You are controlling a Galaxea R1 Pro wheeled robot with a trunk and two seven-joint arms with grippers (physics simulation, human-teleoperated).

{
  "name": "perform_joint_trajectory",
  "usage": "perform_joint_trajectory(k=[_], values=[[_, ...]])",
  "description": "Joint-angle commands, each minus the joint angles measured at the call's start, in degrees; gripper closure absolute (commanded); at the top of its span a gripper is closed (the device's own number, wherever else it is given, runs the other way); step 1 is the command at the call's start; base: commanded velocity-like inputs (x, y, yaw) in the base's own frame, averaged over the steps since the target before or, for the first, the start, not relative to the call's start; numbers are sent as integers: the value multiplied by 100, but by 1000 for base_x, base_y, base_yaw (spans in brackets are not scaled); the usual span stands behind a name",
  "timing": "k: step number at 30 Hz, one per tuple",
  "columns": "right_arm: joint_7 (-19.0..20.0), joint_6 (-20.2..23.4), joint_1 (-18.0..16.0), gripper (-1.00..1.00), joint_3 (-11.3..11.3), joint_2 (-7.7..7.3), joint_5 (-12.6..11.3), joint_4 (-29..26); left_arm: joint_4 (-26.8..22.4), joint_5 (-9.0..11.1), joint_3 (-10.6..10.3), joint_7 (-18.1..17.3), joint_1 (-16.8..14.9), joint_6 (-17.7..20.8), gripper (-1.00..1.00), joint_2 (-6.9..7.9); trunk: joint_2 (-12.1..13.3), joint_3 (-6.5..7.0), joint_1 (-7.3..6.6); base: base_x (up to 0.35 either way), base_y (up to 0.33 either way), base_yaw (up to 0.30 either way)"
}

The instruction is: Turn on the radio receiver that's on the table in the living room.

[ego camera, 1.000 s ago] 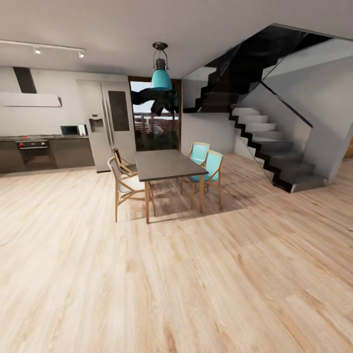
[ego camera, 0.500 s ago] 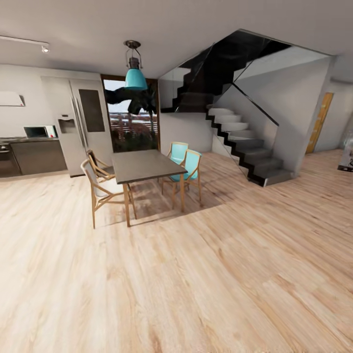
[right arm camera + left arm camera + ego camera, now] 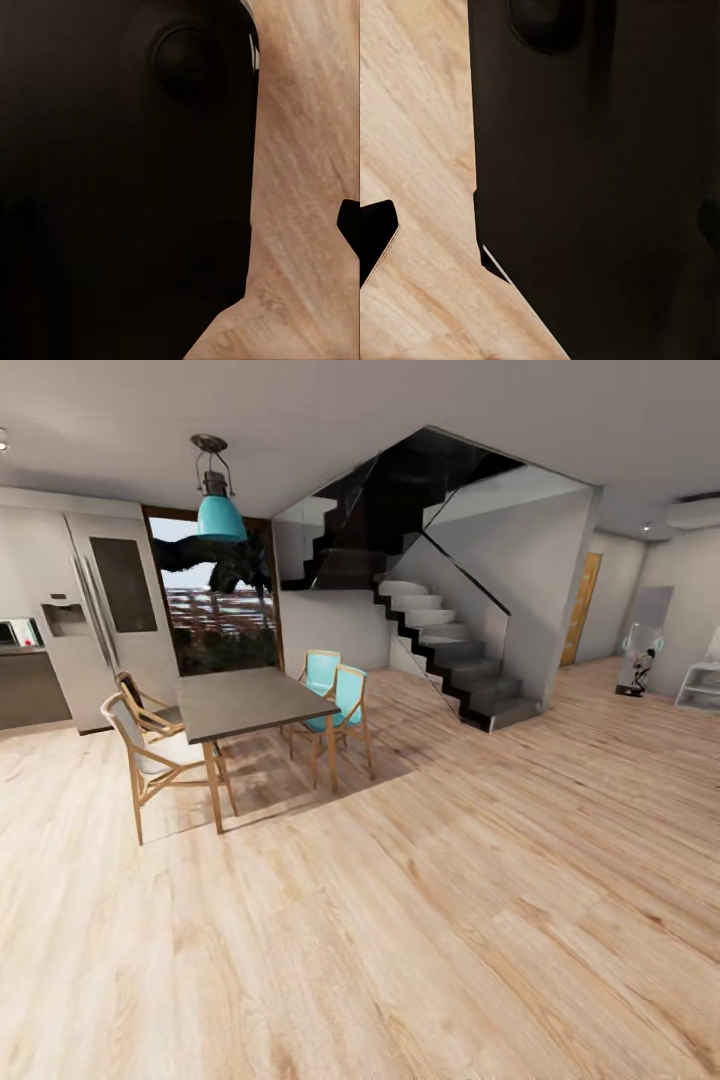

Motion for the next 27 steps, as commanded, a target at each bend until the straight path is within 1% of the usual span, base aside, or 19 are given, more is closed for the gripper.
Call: perform_joint_trajectory(k=[1, 27], values=[[0, 0, 0, -100, 0, 0, 0, 0, 0, 0, 0, 0, 0, 0, -100, -4, 0, 0, 0, 0, 0, -290], [0, 0, 0, -100, 0, 0, 0, 0, 0, 0, 9, 0, 0, 0, -100, -7, 0, 0, 0, 0, 0, -290]])
